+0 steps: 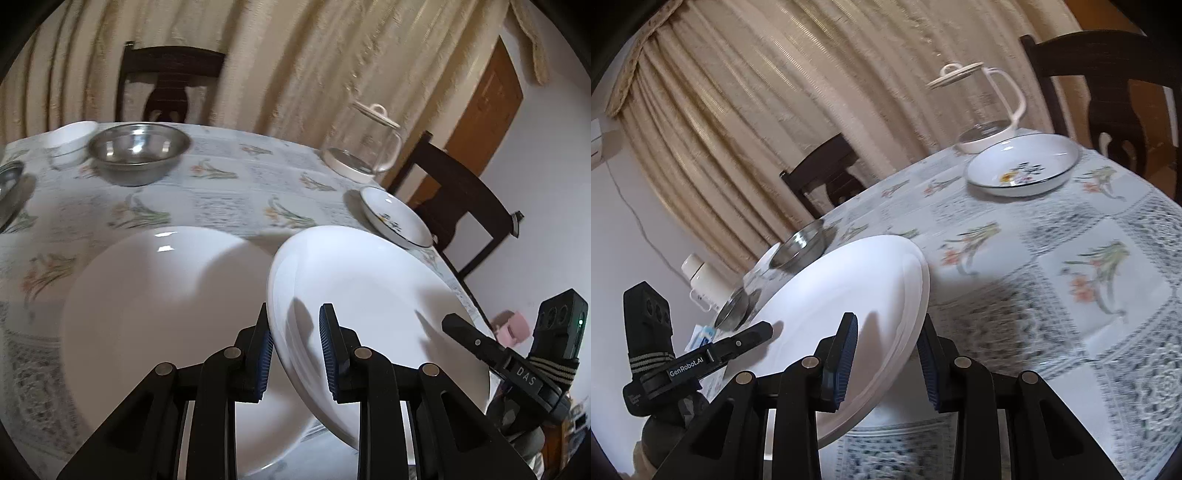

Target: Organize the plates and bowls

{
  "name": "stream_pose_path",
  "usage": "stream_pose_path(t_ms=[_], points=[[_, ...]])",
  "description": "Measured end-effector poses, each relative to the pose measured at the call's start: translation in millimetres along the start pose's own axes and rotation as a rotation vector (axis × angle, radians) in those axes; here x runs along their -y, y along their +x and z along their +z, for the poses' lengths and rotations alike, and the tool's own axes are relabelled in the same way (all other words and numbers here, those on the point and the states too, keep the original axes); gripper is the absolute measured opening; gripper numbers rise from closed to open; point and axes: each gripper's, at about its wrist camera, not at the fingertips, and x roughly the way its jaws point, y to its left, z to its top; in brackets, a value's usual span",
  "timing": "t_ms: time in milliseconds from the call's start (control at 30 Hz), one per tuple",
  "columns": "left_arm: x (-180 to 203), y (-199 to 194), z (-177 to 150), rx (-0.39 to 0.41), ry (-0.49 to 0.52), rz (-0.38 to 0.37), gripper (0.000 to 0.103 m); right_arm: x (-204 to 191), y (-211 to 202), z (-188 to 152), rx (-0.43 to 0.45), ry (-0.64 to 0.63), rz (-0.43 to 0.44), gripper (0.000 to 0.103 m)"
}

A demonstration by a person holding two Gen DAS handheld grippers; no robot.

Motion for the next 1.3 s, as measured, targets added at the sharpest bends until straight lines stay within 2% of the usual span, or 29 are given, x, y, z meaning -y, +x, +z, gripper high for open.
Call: stream_pose_path(t_ms=[267, 567, 900, 1300], points=[[-44, -21, -13, 0.017, -0.075, 0.046, 0.025, -29, 26, -11, -0.069, -0.053, 0.025, 0.035], [-81, -30, -23, 0.014, -0.134, 0.082, 0.025, -44, 45, -19, -0.118, -0.067, 0.03, 0.035], [-98, -23, -26, -0.018, -0.168, 0.098, 0.025, -55, 57, -22, -0.14, -0.079, 0.028, 0.035], [-108, -25, -21, -0.016, -0.187, 0.092, 0.034, -57, 69, -24, -0.158, -0.066, 0.027, 0.035]])
